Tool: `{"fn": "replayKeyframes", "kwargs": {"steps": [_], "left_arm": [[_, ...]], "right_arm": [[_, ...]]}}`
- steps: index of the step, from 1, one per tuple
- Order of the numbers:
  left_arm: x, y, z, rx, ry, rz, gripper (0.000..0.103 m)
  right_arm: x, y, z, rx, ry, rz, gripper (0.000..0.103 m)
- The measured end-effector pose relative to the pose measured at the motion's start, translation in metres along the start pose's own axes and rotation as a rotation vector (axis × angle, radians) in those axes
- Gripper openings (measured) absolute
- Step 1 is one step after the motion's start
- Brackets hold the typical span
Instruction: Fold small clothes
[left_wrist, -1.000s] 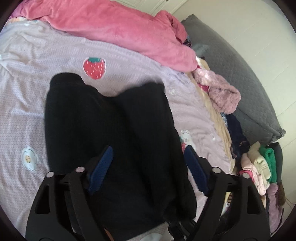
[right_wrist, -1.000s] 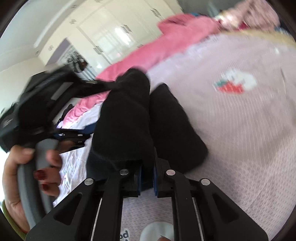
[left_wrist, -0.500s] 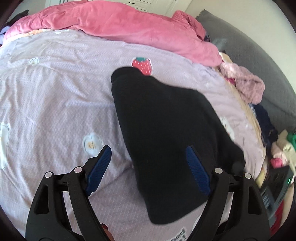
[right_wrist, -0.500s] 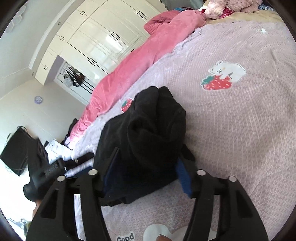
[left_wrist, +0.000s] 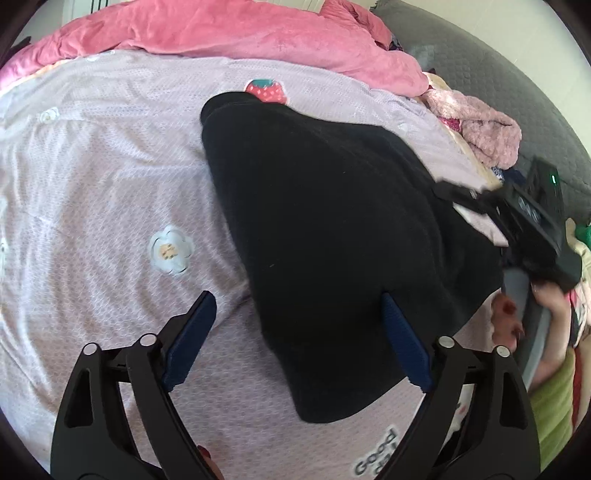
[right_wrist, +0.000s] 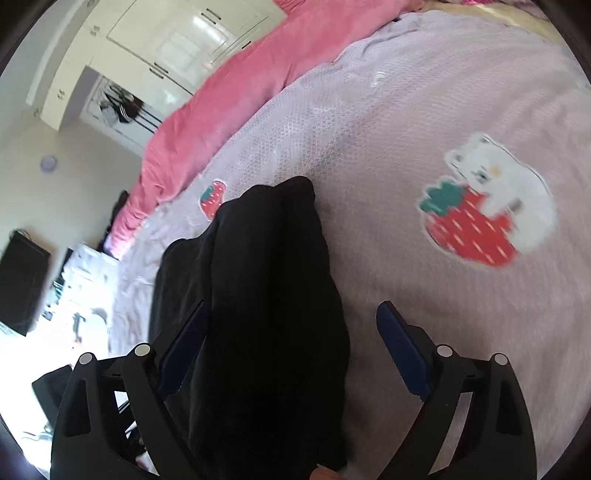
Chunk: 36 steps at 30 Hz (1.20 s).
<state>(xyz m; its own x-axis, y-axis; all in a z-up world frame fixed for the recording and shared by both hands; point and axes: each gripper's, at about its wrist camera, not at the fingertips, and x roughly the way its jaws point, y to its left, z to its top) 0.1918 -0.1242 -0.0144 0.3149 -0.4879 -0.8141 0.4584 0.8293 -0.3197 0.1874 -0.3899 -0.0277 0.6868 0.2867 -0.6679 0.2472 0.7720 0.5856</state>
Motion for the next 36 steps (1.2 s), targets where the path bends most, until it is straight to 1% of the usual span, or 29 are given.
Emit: {"fn": "replayKeyframes", "kwargs": {"steps": [1, 2, 3, 4, 5, 7, 9, 10, 14, 15, 16, 17, 19, 20, 21, 22, 23, 24, 27, 30, 32, 33, 35, 36], "left_arm": [[0.001, 0.004, -0.002, -0.006, 0.007, -0.006, 0.085], [0.0, 0.007, -0.003, -0.012, 0.01, -0.009, 0.086], [-0.002, 0.01, -0.005, -0.017, 0.013, -0.005, 0.086], [-0.005, 0.012, -0.006, -0.018, 0.009, 0.002, 0.086], [-0.009, 0.014, -0.006, -0.014, 0.0, 0.011, 0.086], [-0.015, 0.016, -0.007, -0.001, -0.019, 0.029, 0.086], [-0.019, 0.018, -0.007, -0.008, -0.029, 0.023, 0.086], [-0.018, 0.017, -0.006, -0.007, -0.027, 0.021, 0.086], [-0.021, 0.015, -0.006, 0.009, -0.039, 0.039, 0.086], [-0.021, 0.015, -0.006, 0.01, -0.04, 0.042, 0.086], [-0.021, 0.013, -0.006, 0.013, -0.043, 0.047, 0.086], [-0.021, 0.013, -0.005, 0.016, -0.045, 0.051, 0.086], [-0.022, 0.012, -0.005, 0.018, -0.051, 0.057, 0.086], [-0.023, 0.012, -0.005, 0.017, -0.054, 0.058, 0.086], [-0.023, 0.012, -0.005, 0.016, -0.056, 0.06, 0.086], [-0.024, 0.011, -0.005, 0.017, -0.058, 0.063, 0.086], [-0.025, 0.012, -0.005, 0.018, -0.061, 0.064, 0.086], [-0.026, 0.011, -0.005, 0.02, -0.065, 0.067, 0.086], [-0.028, 0.01, -0.005, 0.018, -0.07, 0.064, 0.086], [-0.029, 0.01, -0.005, 0.017, -0.072, 0.068, 0.086], [-0.03, 0.01, -0.006, 0.016, -0.073, 0.065, 0.086], [-0.03, 0.009, -0.006, 0.019, -0.07, 0.062, 0.086], [-0.025, 0.004, -0.008, 0.036, -0.057, 0.067, 0.086], [-0.02, 0.002, -0.01, 0.057, -0.037, 0.083, 0.086]], "right_arm": [[0.003, 0.01, 0.001, -0.049, 0.004, -0.001, 0.045], [0.006, 0.025, 0.0, -0.128, 0.011, -0.025, 0.027], [0.006, 0.036, -0.001, -0.188, -0.001, -0.058, 0.026], [0.003, 0.05, -0.004, -0.256, -0.025, -0.056, 0.025], [0.002, 0.055, -0.005, -0.268, -0.037, -0.026, 0.024], [0.004, 0.049, -0.004, -0.238, -0.04, -0.015, 0.024], [0.014, 0.038, -0.003, -0.223, -0.025, -0.063, 0.024], [0.018, 0.032, -0.003, -0.213, -0.013, -0.071, 0.024], [0.018, 0.029, -0.004, -0.203, -0.022, -0.091, 0.035], [0.016, 0.031, -0.005, -0.213, -0.029, -0.107, 0.04], [0.014, 0.033, -0.006, -0.224, -0.036, -0.125, 0.042], [0.011, 0.034, -0.007, -0.231, -0.041, -0.133, 0.047], [0.006, 0.039, -0.008, -0.243, -0.054, -0.136, 0.054], [0.005, 0.041, -0.009, -0.248, -0.06, -0.133, 0.062], [0.001, 0.043, -0.011, -0.26, -0.069, -0.128, 0.065], [0.0, 0.046, -0.011, -0.269, -0.074, -0.131, 0.065], [-0.004, 0.048, -0.013, -0.283, -0.084, -0.138, 0.069], [-0.006, 0.05, -0.014, -0.294, -0.091, -0.141, 0.075], [-0.011, 0.053, -0.016, -0.307, -0.109, -0.145, 0.081], [-0.012, 0.05, -0.016, -0.29, -0.111, -0.145, 0.082], [-0.013, 0.048, -0.016, -0.277, -0.102, -0.145, 0.083], [-0.014, 0.045, -0.017, -0.268, -0.094, -0.144, 0.086], [-0.015, 0.041, -0.02, -0.256, -0.075, -0.146, 0.087], [-0.013, 0.039, -0.021, -0.252, -0.06, -0.163, 0.087]]}}
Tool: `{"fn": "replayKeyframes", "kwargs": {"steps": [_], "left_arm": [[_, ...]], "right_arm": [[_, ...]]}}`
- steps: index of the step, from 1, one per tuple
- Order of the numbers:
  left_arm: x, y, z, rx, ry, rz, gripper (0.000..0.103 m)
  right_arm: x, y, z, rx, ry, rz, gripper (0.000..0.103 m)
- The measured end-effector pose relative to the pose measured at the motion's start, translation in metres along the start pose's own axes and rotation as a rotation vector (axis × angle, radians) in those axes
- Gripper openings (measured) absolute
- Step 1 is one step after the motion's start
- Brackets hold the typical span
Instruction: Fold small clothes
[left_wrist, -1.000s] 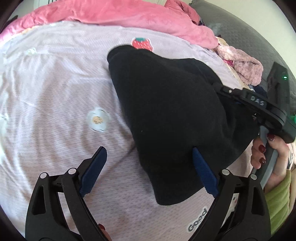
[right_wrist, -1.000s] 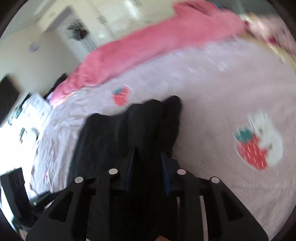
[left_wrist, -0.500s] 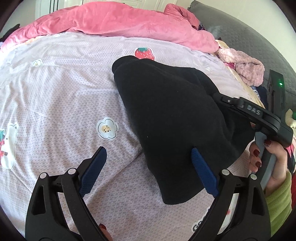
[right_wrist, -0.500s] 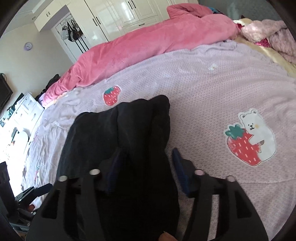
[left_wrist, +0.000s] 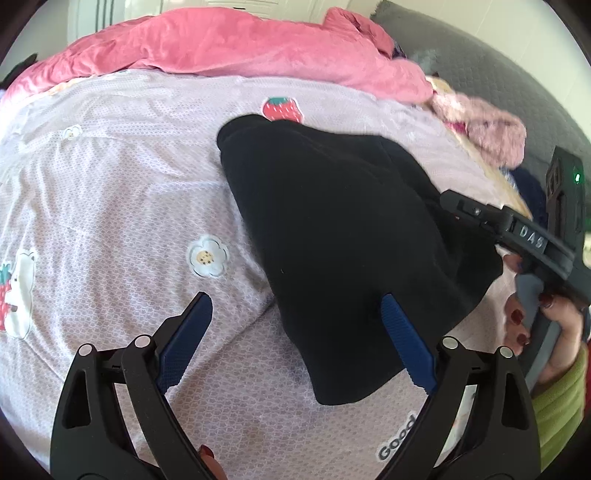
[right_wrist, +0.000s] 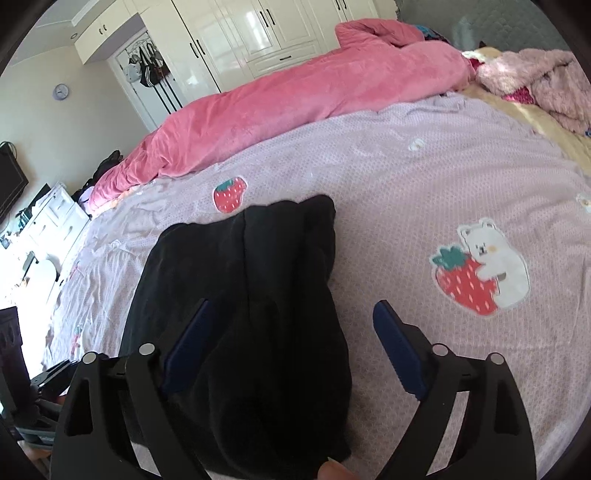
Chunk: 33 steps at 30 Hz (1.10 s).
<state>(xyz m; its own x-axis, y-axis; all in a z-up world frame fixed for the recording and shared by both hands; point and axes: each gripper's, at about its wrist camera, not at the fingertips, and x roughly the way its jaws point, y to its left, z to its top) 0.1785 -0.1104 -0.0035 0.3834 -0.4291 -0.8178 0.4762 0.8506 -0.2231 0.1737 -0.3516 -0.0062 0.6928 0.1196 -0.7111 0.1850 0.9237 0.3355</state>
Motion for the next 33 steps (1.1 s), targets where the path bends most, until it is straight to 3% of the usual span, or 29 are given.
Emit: {"fn": "replayKeyframes", "kwargs": {"steps": [2, 5, 15, 18, 23, 33], "left_arm": [[0.007, 0.0, -0.002, 0.002, 0.014, 0.0, 0.086], [0.008, 0.003, -0.002, -0.03, 0.023, -0.022, 0.087], [-0.023, 0.001, 0.003, -0.035, -0.063, -0.016, 0.087], [-0.033, 0.0, 0.004, -0.042, -0.088, -0.004, 0.093], [-0.05, -0.005, -0.001, -0.025, -0.134, 0.033, 0.093], [-0.08, -0.023, -0.026, 0.0, -0.235, 0.1, 0.094]], "right_arm": [[0.008, -0.003, -0.004, -0.002, 0.048, -0.042, 0.087], [0.013, -0.007, -0.007, 0.016, 0.064, -0.034, 0.087], [-0.045, 0.016, -0.004, -0.059, -0.139, 0.042, 0.094], [-0.06, 0.016, -0.005, -0.048, -0.187, 0.069, 0.096], [-0.086, 0.02, -0.005, -0.061, -0.264, 0.101, 0.098], [-0.122, 0.021, -0.033, -0.085, -0.342, 0.1, 0.098]]}}
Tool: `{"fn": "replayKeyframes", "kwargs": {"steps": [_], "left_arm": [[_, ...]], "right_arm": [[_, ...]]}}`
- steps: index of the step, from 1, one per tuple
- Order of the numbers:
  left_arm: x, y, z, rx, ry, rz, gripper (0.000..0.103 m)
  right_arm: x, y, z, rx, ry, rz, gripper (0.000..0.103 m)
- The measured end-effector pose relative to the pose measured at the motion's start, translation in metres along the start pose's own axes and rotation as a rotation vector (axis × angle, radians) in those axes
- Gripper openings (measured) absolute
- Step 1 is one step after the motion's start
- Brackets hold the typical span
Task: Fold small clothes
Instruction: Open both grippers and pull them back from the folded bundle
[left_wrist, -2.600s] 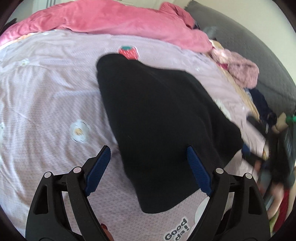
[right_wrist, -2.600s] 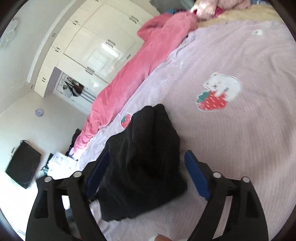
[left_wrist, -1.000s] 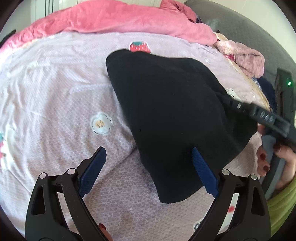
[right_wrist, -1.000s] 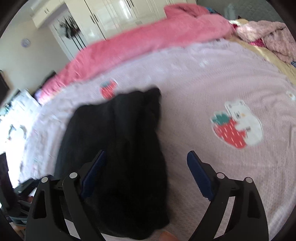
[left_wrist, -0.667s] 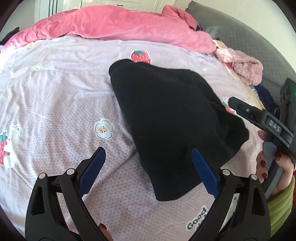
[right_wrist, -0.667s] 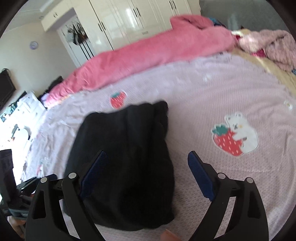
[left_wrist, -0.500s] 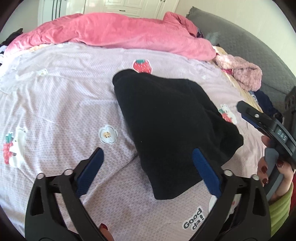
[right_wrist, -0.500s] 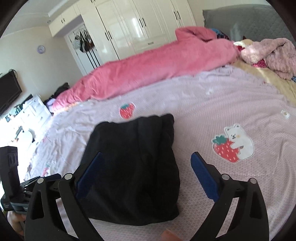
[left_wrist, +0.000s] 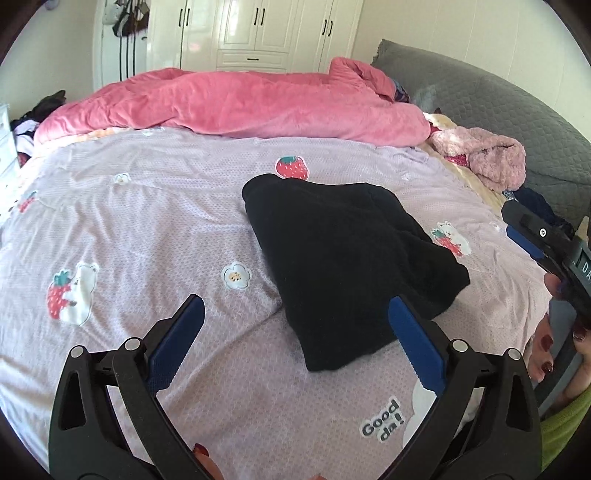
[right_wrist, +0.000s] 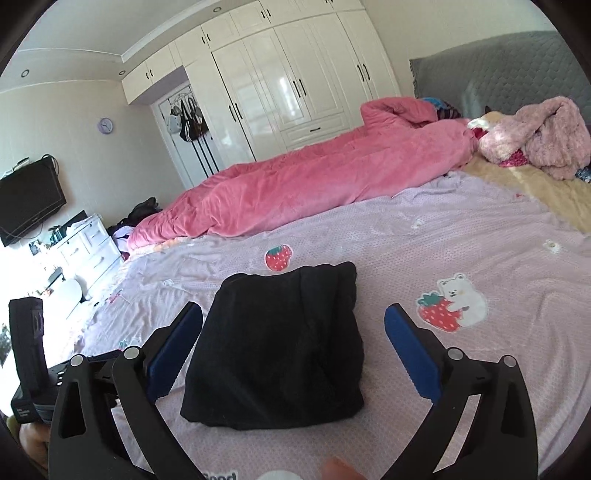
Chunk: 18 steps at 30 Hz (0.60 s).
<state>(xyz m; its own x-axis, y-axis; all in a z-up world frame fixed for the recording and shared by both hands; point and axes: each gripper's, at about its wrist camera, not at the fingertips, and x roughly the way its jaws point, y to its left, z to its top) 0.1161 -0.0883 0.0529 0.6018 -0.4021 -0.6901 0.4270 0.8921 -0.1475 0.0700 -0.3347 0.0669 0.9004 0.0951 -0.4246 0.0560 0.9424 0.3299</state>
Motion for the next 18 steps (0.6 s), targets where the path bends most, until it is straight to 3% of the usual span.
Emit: {"fn": "replayKeyframes", "kwargs": {"steps": [6, 18], "left_arm": [[-0.018, -0.005, -0.024, -0.006, -0.029, 0.023, 0.094], [-0.034, -0.005, -0.071, -0.058, -0.001, 0.032, 0.094]], "right_arm": [[-0.013, 0.002, -0.017, -0.023, 0.012, -0.02, 0.098], [-0.031, 0.013, -0.062, -0.062, 0.092, -0.043, 0.098]]}}
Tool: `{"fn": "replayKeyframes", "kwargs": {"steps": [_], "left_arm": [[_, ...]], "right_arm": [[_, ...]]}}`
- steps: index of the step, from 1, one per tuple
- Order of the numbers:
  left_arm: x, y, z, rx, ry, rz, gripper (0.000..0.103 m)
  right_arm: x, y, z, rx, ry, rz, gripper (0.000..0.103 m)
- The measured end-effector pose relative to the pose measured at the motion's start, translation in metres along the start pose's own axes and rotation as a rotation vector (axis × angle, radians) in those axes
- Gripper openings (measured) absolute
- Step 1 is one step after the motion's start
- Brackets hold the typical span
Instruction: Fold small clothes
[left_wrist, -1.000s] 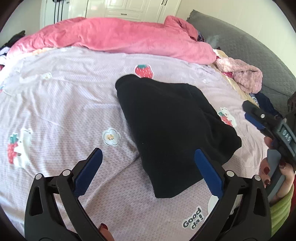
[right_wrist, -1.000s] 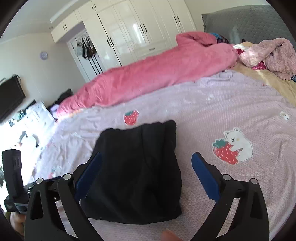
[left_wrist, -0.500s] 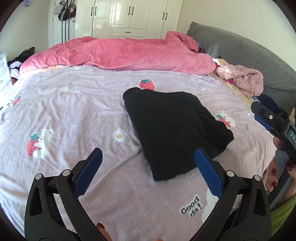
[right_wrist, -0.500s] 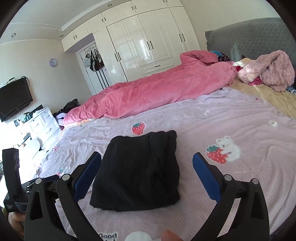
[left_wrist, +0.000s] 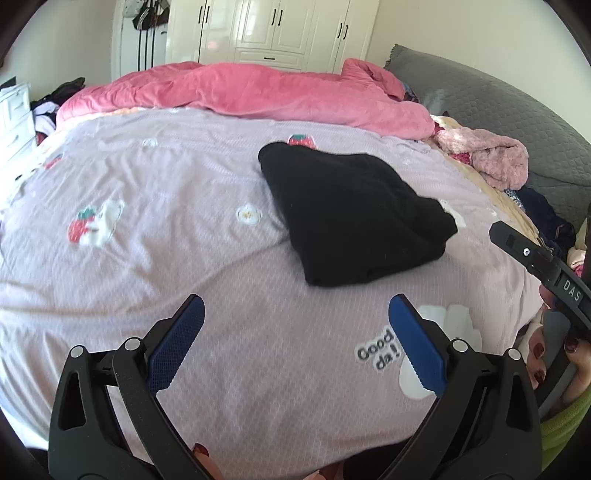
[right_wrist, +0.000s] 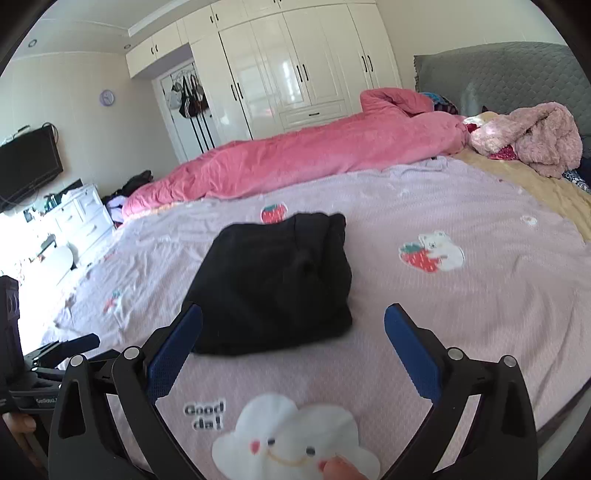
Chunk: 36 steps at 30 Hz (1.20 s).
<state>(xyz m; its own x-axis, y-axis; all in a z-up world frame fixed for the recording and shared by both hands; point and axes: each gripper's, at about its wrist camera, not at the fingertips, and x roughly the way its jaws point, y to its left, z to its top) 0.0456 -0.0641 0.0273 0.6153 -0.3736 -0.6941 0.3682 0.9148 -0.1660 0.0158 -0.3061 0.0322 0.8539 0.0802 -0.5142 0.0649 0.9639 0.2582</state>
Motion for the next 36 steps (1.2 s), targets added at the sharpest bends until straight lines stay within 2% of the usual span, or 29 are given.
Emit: {"fn": "replayKeyframes", "kwargs": {"steps": [10, 25, 36], "left_arm": [[0.011, 0.007, -0.018, -0.016, 0.03, 0.03, 0.094], [0.01, 0.016, -0.017, -0.043, 0.026, 0.033, 0.094], [0.009, 0.018, -0.015, -0.047, 0.031, 0.086, 0.094]], "right_arm": [[0.013, 0.003, -0.033, -0.029, 0.116, -0.068, 0.098], [0.016, 0.006, -0.039, -0.057, 0.119, -0.077, 0.098], [0.014, 0.006, -0.039, -0.048, 0.116, -0.081, 0.098]]}}
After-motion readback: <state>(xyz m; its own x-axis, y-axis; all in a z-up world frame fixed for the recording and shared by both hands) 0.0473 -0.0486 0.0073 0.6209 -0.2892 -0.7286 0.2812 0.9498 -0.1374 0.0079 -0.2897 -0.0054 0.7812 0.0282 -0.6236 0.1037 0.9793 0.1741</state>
